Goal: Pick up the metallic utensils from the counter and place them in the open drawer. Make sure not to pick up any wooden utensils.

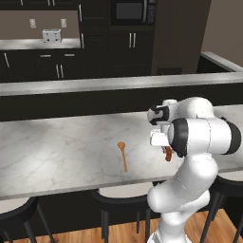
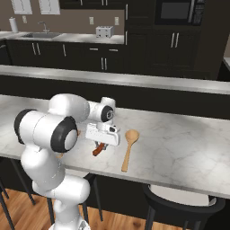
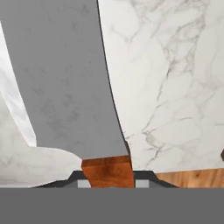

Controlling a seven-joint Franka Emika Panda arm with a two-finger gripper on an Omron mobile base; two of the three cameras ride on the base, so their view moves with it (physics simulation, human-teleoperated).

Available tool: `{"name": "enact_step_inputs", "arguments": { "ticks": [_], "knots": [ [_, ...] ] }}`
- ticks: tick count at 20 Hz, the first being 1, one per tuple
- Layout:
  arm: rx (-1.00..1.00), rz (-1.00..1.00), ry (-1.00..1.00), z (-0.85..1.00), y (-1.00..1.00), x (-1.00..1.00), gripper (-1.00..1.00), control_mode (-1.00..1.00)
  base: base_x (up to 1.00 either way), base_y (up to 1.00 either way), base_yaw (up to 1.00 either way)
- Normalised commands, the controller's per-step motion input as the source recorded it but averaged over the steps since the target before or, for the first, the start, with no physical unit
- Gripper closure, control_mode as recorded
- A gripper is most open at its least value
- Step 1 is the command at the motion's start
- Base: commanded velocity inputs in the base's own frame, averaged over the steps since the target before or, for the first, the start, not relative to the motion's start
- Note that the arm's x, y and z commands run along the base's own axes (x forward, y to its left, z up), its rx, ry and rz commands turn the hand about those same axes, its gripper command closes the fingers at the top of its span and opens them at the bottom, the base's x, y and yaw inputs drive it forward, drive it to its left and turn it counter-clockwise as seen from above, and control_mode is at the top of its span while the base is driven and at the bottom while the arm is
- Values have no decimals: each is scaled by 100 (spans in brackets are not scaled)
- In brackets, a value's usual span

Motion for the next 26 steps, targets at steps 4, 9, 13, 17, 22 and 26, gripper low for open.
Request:
{"name": "enact_step_inputs", "arguments": {
  "ticks": [4, 9, 13, 17, 22, 26],
  "knots": [
    [9, 6, -11, 94, -18, -34, 100, -100, 0, 0, 0],
    [7, 6, -22, 100, -15, -42, 100, -100, 0, 0, 0],
    [10, 6, -23, 100, -5, -33, 100, -100, 0, 0, 0],
    [10, 6, -23, 100, 0, -31, 100, -100, 0, 0, 0],
    [8, 2, -15, 98, 0, -40, 100, -100, 0, 0, 0],
    [8, 2, -7, 66, 0, -64, 100, -100, 0, 0, 0]
  ]
}}
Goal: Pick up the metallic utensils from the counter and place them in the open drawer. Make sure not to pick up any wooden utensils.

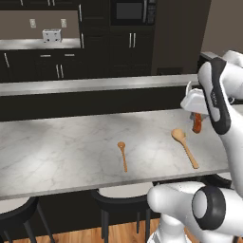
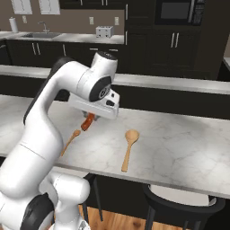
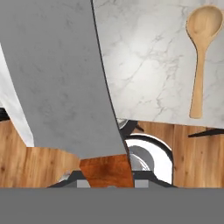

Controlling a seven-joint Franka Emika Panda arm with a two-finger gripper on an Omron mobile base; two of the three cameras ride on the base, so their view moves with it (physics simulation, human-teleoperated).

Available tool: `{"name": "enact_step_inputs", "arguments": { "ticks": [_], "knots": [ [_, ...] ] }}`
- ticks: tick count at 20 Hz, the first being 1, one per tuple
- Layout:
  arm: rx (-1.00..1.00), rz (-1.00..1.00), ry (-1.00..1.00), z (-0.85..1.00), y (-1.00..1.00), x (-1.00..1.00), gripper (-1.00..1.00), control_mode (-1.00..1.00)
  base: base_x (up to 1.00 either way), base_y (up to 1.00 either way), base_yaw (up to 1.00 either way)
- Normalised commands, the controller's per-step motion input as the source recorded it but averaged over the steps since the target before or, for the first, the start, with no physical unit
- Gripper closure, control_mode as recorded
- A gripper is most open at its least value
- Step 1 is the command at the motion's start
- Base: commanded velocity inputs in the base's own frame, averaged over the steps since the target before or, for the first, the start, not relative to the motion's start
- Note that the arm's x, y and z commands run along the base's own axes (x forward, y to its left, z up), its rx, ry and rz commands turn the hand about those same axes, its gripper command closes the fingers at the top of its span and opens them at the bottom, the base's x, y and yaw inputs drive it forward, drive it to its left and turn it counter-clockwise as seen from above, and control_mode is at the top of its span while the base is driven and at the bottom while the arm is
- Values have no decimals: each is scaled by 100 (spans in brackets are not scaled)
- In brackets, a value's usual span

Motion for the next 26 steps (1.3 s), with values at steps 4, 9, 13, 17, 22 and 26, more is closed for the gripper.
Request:
{"name": "enact_step_inputs", "arguments": {
  "ticks": [4, 9, 13, 17, 22, 26],
  "knots": [
    [4, 3, -12, 29, 8, -95, 100, -100, 0, 0, 0],
    [1, 2, -7, 7, 3, -20, 100, 100, -80, 27, 5],
    [0, 0, 0, 0, 0, 0, 100, 100, -100, 79, 1],
    [0, 0, 0, 0, 0, 0, 100, 100, -93, 100, 3],
    [0, 0, 0, 0, 0, 0, 100, 100, -53, 100, 4],
    [0, 0, 0, 0, 0, 0, 100, 100, -7, 100, 0]
  ]
}}
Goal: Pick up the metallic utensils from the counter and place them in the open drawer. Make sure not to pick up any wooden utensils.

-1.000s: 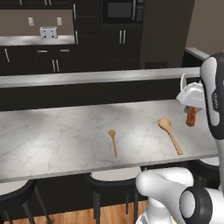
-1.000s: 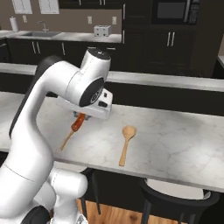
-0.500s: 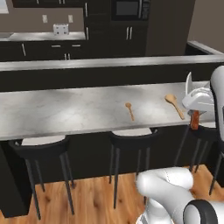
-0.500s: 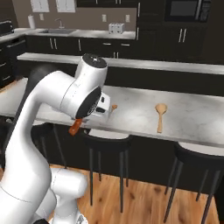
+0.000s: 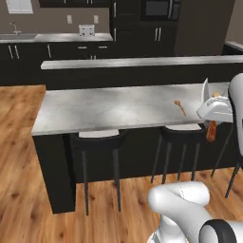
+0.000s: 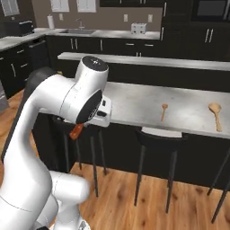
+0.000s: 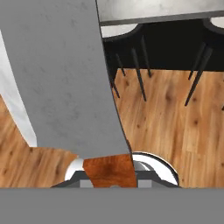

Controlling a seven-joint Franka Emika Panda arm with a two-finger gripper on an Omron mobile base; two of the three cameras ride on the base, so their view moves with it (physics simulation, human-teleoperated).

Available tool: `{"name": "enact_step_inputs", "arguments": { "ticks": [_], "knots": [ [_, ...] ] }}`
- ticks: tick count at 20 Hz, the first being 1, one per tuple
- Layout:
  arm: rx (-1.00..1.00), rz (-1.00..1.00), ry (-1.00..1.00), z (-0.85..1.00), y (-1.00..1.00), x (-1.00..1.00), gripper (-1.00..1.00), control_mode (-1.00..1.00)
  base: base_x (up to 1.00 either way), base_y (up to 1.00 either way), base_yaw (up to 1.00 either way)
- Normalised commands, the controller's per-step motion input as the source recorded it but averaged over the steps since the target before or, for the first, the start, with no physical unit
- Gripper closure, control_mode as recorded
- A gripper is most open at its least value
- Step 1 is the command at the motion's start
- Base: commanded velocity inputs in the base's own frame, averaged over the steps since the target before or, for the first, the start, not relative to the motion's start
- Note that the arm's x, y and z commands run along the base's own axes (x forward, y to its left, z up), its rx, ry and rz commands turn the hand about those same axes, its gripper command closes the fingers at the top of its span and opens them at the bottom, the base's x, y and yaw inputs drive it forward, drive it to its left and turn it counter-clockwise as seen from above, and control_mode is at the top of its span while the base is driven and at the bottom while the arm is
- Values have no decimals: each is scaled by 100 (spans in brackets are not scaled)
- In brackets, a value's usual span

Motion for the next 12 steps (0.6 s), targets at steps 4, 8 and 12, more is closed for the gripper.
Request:
{"name": "enact_step_inputs", "arguments": {
  "ticks": [4, 8, 12],
  "knots": [
    [0, 0, 0, 0, 0, 0, 100, 100, 1, 100, 0],
    [0, 0, 0, 0, 0, 0, 100, 100, 13, 100, 0],
    [0, 0, 0, 0, 0, 0, 100, 100, 18, 100, -7]
  ]
}}
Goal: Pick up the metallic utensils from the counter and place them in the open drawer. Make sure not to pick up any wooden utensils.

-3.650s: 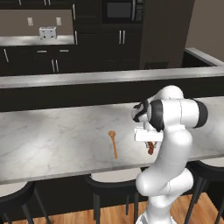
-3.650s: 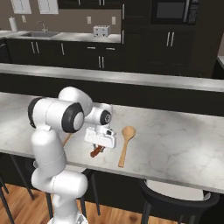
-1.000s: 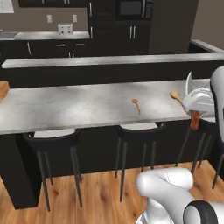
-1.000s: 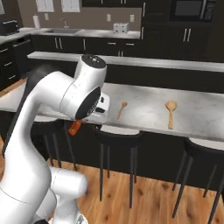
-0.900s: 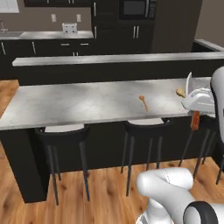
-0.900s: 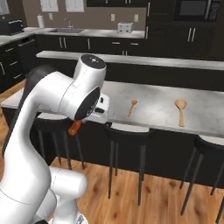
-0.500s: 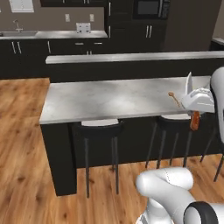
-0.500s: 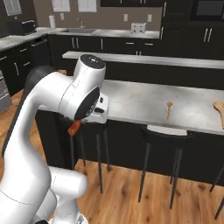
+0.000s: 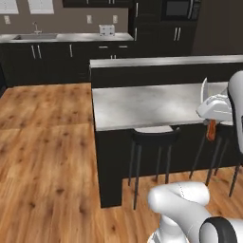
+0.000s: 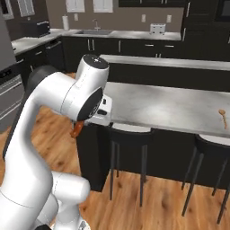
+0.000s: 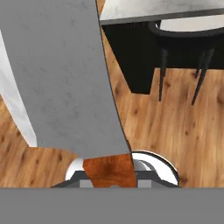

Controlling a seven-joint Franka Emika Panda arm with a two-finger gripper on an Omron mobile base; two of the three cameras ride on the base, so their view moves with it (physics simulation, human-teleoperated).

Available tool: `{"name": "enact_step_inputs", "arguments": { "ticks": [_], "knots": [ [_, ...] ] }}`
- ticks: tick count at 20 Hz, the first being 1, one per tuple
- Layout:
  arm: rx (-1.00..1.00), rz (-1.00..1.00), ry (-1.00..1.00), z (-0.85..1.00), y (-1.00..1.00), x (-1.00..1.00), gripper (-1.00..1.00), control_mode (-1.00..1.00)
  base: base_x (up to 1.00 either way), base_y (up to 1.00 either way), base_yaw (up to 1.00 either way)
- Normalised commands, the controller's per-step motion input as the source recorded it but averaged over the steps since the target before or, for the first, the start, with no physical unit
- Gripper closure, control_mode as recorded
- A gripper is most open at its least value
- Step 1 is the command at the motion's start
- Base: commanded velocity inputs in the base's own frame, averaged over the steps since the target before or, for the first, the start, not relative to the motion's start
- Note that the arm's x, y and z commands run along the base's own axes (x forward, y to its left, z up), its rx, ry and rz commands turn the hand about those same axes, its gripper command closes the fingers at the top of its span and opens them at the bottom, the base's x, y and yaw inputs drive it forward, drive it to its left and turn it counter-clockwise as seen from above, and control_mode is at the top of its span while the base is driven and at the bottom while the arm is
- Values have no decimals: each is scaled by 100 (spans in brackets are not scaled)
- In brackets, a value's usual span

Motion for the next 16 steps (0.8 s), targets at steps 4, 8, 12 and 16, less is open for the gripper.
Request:
{"name": "enact_step_inputs", "arguments": {
  "ticks": [4, 8, 12, 16],
  "knots": [
    [0, 0, 0, 0, 0, 0, 100, 100, 35, 100, -11],
    [0, 0, 0, 0, 0, 0, 100, 100, 53, 100, -12],
    [0, 0, 0, 0, 0, 0, 100, 100, 87, 100, -17],
    [0, 0, 0, 0, 0, 0, 100, 100, 100, 100, -26]
  ]
}}
